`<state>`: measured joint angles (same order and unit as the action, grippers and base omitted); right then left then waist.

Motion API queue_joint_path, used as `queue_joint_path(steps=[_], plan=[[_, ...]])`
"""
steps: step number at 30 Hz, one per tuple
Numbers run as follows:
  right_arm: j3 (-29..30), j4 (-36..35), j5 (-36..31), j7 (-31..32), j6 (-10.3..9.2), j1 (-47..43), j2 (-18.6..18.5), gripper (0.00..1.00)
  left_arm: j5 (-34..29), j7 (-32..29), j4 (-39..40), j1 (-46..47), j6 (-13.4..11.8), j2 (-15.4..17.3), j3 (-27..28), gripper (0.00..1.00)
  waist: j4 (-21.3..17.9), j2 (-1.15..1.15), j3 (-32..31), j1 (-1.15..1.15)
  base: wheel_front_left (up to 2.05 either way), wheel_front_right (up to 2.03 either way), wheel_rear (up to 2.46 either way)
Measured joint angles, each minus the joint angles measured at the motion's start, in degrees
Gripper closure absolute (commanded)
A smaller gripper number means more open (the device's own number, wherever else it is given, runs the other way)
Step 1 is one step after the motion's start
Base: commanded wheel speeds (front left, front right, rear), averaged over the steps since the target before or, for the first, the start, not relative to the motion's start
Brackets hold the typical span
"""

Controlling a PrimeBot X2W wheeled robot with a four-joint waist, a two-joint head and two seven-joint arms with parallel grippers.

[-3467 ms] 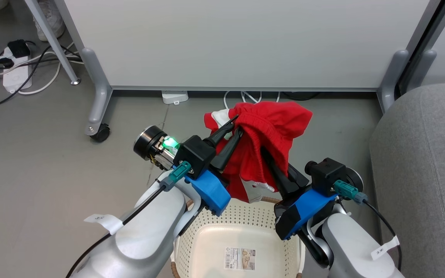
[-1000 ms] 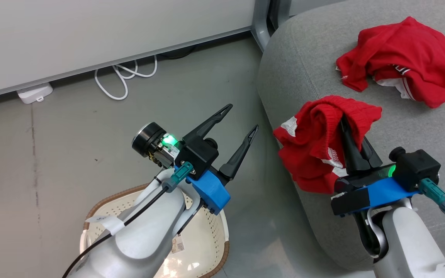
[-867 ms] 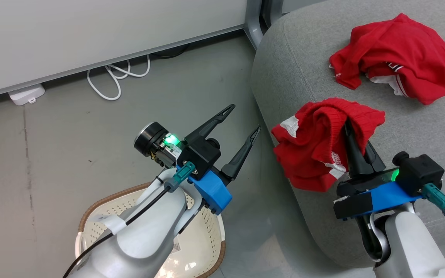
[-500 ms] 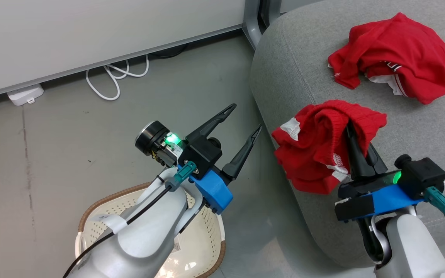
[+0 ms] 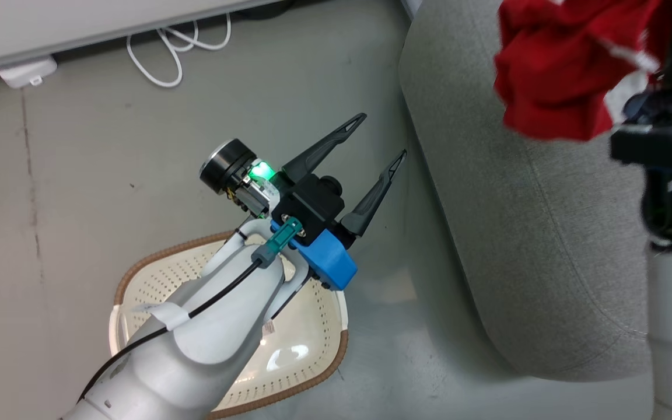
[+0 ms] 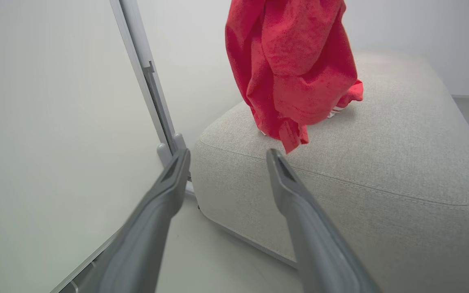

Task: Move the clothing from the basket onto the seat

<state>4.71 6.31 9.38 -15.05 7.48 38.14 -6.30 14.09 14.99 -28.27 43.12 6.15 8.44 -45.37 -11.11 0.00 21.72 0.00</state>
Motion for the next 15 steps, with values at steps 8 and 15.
queue_joint_path(steps=[8,15], plan=[[11.96,-3.19,-0.68,0.00,0.00,15.48,-7.16,1.00,-2.14,-0.27,0.94,5.37,0.13,0.40,-1.42,0.00,1.74,0.00,9.28,0.01,0.00,0.00,0.00],[19.87,0.22,-0.16,0.00,0.00,22.34,-16.15,1.00,-3.08,-0.29,1.29,7.75,0.12,0.91,-1.78,0.00,2.17,0.00,16.38,0.01,0.00,0.00,0.00]])
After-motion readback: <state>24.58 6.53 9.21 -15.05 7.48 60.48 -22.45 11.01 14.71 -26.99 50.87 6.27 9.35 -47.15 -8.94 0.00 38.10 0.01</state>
